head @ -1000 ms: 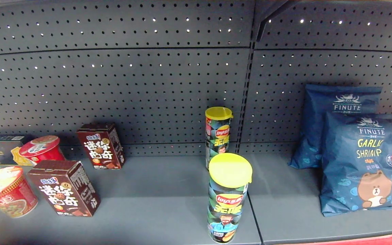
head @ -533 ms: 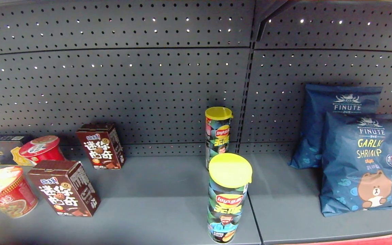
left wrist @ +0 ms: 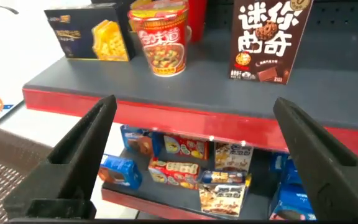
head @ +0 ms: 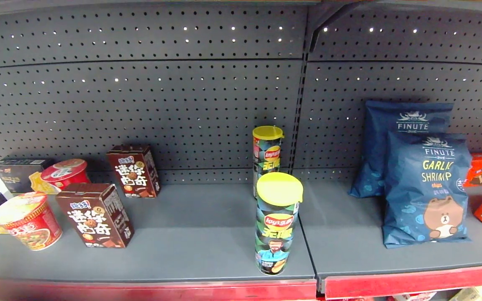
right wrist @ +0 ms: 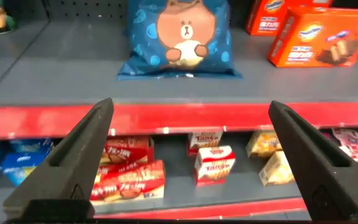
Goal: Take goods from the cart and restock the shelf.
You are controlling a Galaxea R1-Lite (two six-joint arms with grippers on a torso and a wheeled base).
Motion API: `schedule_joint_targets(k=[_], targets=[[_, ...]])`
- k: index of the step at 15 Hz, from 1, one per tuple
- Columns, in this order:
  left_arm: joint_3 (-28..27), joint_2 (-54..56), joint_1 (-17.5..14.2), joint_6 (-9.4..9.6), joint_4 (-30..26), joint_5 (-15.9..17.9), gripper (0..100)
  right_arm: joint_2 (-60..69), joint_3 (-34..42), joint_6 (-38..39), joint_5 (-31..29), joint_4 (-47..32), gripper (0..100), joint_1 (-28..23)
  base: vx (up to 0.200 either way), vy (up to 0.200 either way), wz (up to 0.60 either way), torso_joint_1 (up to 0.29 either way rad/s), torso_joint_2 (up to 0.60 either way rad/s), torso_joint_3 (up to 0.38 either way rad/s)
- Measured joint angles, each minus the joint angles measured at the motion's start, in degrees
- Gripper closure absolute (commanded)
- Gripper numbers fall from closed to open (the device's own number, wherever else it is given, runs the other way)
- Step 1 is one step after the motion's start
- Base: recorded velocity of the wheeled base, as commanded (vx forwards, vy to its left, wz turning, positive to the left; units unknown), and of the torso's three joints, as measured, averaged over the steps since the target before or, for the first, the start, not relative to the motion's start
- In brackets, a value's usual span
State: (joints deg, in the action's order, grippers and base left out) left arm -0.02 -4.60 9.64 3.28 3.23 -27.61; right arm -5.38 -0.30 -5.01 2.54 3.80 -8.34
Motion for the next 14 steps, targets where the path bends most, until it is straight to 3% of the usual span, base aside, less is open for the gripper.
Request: schedule_joint_targets(k=[14], targets=[[0.0, -0.1, 0.0, -2.17, -0.1, 0.0, 0, -0.1, 0.0, 0.7, 0.0, 0.0, 0, 0.0, 0.0, 0.0, 0.04, 0.0, 0.0, 0.0]])
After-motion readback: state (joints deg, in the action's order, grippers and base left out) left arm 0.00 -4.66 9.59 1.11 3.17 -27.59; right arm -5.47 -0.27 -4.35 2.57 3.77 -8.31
